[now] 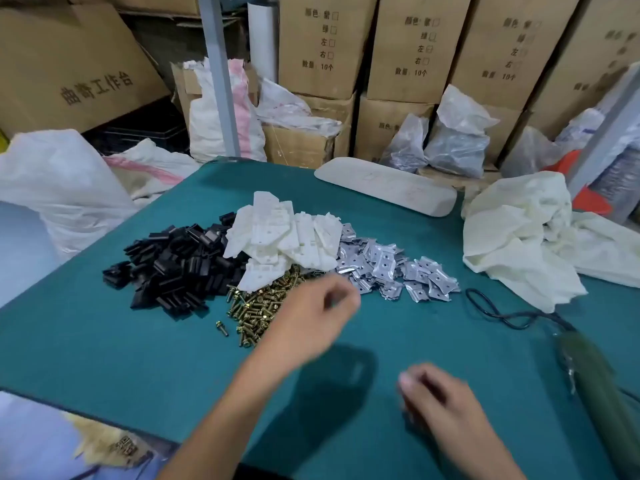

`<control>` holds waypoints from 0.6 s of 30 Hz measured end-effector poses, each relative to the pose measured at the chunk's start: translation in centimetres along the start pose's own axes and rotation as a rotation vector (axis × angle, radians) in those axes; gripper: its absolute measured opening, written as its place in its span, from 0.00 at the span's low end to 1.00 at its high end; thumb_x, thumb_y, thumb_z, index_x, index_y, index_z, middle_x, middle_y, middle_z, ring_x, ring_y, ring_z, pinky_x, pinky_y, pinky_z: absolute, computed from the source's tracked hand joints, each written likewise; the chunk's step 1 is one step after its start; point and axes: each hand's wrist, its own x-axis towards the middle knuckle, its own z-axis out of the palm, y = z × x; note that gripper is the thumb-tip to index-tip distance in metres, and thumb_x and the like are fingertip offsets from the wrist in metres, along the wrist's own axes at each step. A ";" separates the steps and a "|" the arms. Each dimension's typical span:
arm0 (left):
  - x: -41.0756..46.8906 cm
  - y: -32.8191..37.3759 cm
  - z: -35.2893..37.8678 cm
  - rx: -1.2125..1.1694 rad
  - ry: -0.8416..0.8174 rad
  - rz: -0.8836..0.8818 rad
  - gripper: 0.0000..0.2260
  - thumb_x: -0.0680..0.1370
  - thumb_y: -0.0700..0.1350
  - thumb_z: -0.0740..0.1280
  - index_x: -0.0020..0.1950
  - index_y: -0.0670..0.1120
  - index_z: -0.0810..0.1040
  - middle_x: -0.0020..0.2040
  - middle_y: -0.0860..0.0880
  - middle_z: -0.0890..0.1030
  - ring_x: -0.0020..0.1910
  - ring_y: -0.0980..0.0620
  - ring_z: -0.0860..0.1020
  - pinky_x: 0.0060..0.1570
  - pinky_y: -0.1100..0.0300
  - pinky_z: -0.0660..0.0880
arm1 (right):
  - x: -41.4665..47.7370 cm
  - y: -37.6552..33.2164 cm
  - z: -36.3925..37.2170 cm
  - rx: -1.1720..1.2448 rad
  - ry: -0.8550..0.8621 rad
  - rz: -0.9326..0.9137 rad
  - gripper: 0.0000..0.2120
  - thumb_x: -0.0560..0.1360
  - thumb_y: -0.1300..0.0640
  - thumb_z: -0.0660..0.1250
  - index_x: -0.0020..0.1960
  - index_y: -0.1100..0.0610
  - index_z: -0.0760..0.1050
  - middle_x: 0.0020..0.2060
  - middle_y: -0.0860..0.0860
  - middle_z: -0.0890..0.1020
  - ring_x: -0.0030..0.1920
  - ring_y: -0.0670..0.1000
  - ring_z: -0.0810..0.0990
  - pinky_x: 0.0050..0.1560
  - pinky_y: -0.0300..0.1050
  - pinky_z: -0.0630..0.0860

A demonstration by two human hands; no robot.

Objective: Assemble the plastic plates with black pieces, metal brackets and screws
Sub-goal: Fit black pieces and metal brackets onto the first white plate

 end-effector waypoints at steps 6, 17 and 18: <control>15.0 -2.0 -1.6 0.619 0.264 -0.008 0.11 0.80 0.47 0.65 0.62 0.46 0.77 0.54 0.49 0.83 0.58 0.45 0.77 0.57 0.51 0.74 | 6.5 -0.9 1.3 -0.083 0.362 0.062 0.09 0.80 0.49 0.69 0.41 0.47 0.79 0.31 0.49 0.81 0.32 0.46 0.77 0.41 0.51 0.76; 20.9 -5.7 -1.9 0.790 0.132 -0.269 0.28 0.74 0.47 0.73 0.69 0.45 0.67 0.66 0.41 0.71 0.64 0.38 0.71 0.58 0.51 0.68 | 6.5 0.3 0.9 -0.102 0.373 0.081 0.13 0.73 0.39 0.66 0.41 0.48 0.79 0.31 0.50 0.82 0.32 0.47 0.77 0.42 0.58 0.79; 21.1 -5.3 -1.8 0.676 0.133 -0.267 0.28 0.74 0.44 0.73 0.72 0.44 0.66 0.68 0.41 0.67 0.62 0.38 0.73 0.56 0.52 0.70 | 6.5 0.2 0.9 -0.105 0.372 0.083 0.11 0.75 0.41 0.67 0.41 0.48 0.79 0.31 0.50 0.81 0.32 0.47 0.77 0.42 0.59 0.79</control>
